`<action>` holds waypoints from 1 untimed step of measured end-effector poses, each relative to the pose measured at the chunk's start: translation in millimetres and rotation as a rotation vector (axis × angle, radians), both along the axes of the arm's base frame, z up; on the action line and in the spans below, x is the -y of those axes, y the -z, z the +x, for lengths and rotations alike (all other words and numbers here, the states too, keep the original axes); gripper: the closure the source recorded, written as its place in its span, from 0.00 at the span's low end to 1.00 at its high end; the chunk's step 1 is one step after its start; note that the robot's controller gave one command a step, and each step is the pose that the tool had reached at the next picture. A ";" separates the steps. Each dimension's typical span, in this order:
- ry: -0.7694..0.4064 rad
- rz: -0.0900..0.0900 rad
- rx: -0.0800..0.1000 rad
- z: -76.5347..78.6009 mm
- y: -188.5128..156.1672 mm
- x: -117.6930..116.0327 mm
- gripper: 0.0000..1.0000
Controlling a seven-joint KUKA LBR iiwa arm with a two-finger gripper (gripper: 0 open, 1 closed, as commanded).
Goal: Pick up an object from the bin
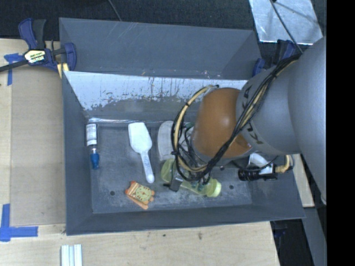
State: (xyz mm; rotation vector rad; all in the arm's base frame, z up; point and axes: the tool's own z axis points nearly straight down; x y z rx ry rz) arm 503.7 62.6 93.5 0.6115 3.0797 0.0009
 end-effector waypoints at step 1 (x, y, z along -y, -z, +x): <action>0.003 -0.001 0.000 14.8 -145.7 27.5 1.00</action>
Offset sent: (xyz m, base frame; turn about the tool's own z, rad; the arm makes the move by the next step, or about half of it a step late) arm 0.0000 0.0000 0.0000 0.0000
